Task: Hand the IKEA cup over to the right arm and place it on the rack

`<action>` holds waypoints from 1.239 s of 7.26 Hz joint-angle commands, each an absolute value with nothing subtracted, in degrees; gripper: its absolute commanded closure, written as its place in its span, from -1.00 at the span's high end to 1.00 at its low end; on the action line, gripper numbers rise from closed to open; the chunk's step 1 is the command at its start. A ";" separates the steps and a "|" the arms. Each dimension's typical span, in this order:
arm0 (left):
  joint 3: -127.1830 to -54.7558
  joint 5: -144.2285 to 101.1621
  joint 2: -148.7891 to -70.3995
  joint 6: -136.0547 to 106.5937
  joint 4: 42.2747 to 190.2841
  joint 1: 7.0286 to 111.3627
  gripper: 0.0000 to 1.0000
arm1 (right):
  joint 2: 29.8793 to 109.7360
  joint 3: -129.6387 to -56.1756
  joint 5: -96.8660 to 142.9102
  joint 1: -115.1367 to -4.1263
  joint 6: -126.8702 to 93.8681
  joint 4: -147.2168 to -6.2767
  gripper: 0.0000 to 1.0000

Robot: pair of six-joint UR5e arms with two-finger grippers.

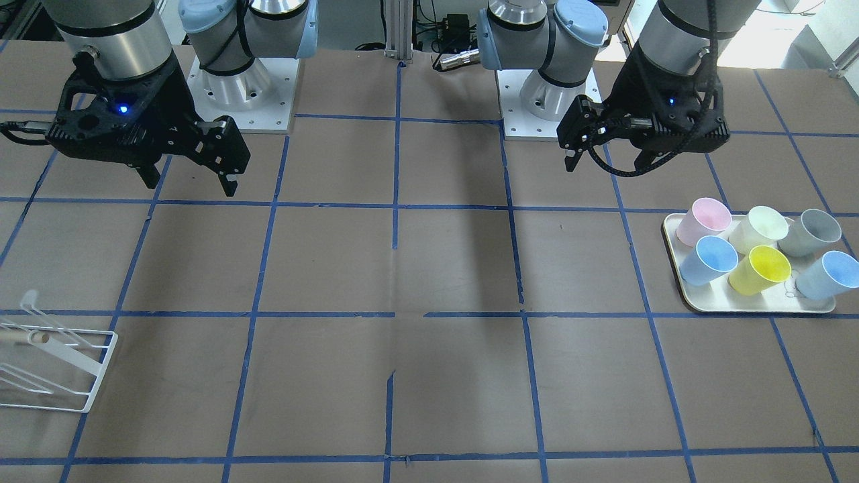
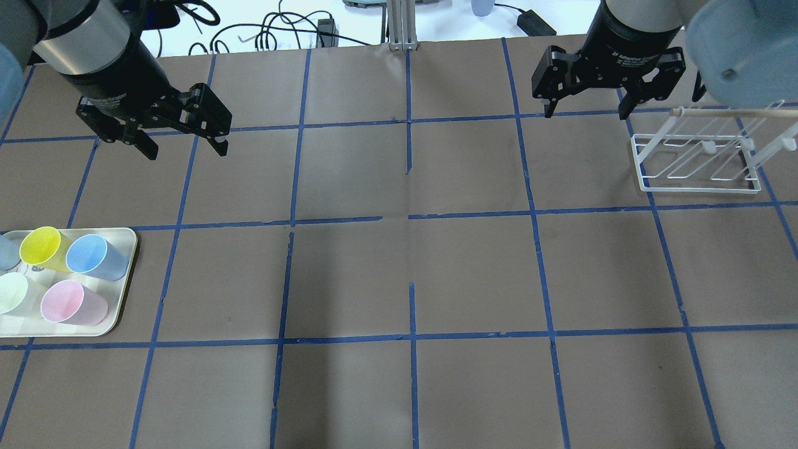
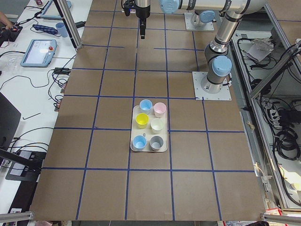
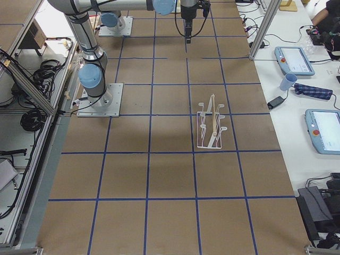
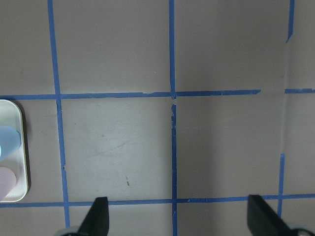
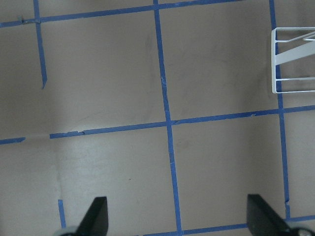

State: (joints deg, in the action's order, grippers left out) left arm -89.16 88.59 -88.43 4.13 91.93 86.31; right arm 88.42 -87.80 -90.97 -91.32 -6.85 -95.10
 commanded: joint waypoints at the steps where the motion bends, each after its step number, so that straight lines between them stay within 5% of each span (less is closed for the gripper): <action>1: -89.12 88.51 -88.42 4.22 91.93 86.31 1.00 | 88.50 -87.72 -90.97 -91.32 -6.86 -95.10 1.00; 5: -89.56 88.59 -87.89 11.81 92.02 83.34 1.00 | 88.42 -87.72 -90.97 -91.32 -6.77 -95.10 1.00; 9: -90.44 87.89 -88.59 33.58 92.20 60.28 1.00 | 88.42 -87.80 -90.97 -91.32 -6.77 -95.01 1.00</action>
